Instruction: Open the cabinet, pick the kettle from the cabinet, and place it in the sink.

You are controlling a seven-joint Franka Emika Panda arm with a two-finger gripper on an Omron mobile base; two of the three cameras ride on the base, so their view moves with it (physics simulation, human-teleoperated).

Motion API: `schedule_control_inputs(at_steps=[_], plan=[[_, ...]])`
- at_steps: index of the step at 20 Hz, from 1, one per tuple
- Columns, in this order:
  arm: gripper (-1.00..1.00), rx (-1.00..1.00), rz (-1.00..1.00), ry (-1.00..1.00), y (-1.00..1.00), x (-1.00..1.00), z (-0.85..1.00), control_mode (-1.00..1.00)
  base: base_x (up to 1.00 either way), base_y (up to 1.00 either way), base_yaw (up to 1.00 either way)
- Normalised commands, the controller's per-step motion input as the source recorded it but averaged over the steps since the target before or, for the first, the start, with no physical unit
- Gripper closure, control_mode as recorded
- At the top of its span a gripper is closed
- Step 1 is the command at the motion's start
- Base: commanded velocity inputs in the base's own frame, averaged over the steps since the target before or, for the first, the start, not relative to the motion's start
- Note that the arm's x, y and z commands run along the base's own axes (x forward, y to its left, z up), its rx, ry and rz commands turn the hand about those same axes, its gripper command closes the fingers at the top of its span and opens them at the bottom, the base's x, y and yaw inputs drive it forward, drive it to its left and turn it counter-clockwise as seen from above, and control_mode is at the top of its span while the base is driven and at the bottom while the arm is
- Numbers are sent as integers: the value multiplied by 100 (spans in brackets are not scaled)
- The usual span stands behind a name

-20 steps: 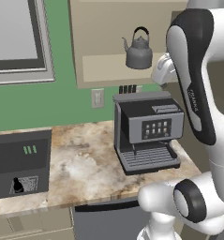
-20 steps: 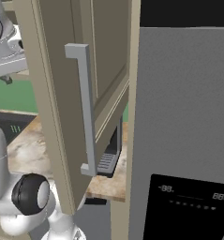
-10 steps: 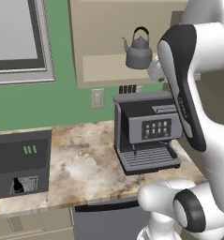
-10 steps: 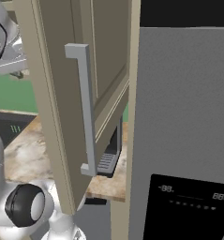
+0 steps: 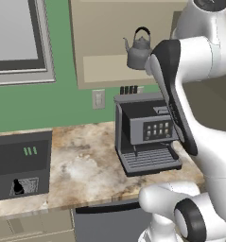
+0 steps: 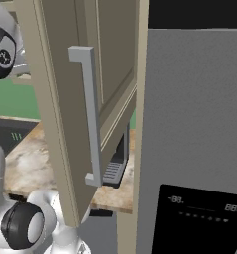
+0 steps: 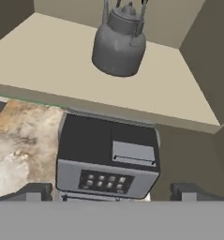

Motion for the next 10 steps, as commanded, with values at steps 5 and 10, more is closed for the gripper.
schedule_control_inputs(at_steps=[5,10], plan=[[-100,4,-8,-2,-5,40,15,-100,0,0,0],[-100,5,-3,0,-10,38,17,-100,0,0,0]])
